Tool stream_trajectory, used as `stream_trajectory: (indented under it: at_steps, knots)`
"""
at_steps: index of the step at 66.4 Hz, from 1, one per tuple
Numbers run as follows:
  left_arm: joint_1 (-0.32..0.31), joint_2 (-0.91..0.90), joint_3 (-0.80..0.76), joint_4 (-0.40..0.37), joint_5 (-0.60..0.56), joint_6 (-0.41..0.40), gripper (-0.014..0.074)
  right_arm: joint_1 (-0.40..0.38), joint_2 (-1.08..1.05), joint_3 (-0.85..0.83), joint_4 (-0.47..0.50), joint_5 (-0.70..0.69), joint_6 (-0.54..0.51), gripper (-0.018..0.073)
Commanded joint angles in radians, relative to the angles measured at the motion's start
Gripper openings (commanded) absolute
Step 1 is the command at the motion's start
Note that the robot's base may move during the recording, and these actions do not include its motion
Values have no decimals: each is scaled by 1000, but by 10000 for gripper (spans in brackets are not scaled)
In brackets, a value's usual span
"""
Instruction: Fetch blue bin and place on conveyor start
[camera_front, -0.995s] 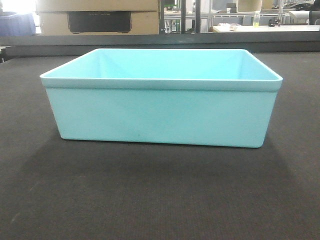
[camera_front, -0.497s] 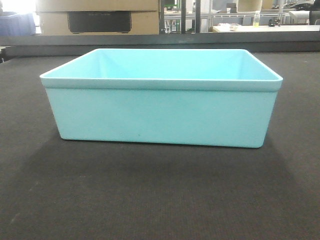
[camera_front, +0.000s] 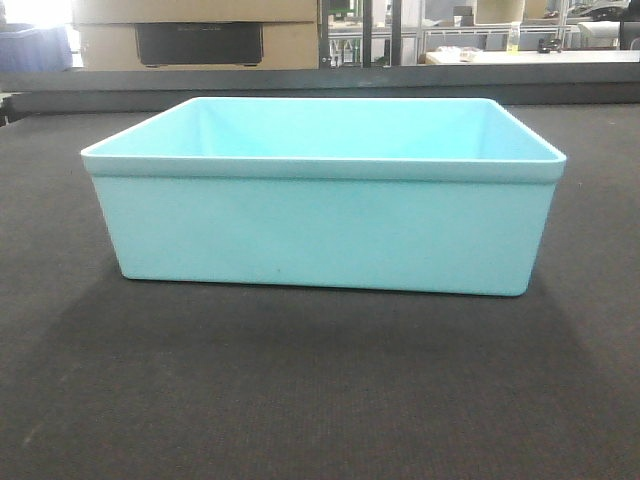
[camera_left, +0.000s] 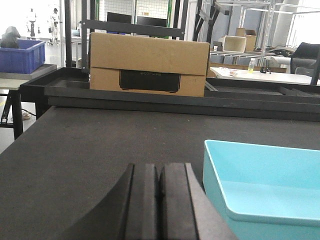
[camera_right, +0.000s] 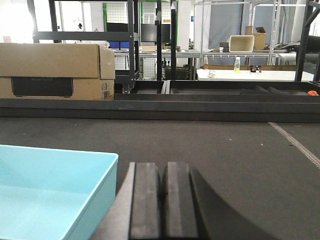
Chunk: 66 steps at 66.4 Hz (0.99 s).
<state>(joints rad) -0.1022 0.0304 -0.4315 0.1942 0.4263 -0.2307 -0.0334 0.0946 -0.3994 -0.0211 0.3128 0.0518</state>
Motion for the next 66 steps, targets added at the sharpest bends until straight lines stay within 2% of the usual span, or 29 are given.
stream_trajectory:
  at_steps: [1,6,12,17,31,40,42,66]
  knots:
    - [45,-12,5,-73,-10,100,-111,-4,-5,0,-10,-28,-8,-162]
    - [112,-26,27,-154,-29,238,-111,-4,-5,0,-10,-28,-8,-162]
    - [186,-30,98,-194,-93,253,-111,-4,-5,0,-10,-28,-8,-162]
    - [207,-30,178,-194,-176,253,-111,-4,-5,0,-10,-28,-8,-162]
    - [184,-30,380,-187,-297,253,-111,-4,-5,0,-10,-30,-8,-162]
    - [169,-30,432,-187,-375,253,-111,-4,-5,0,-10,-30,-8,-162]
    - [167,-30,432,-187,-344,253,-111,-4,-5,0,-10,-30,-8,-162]
    - [167,-30,432,-187,-347,253,-111,-4,-5,0,-10,-30,-8,-162]
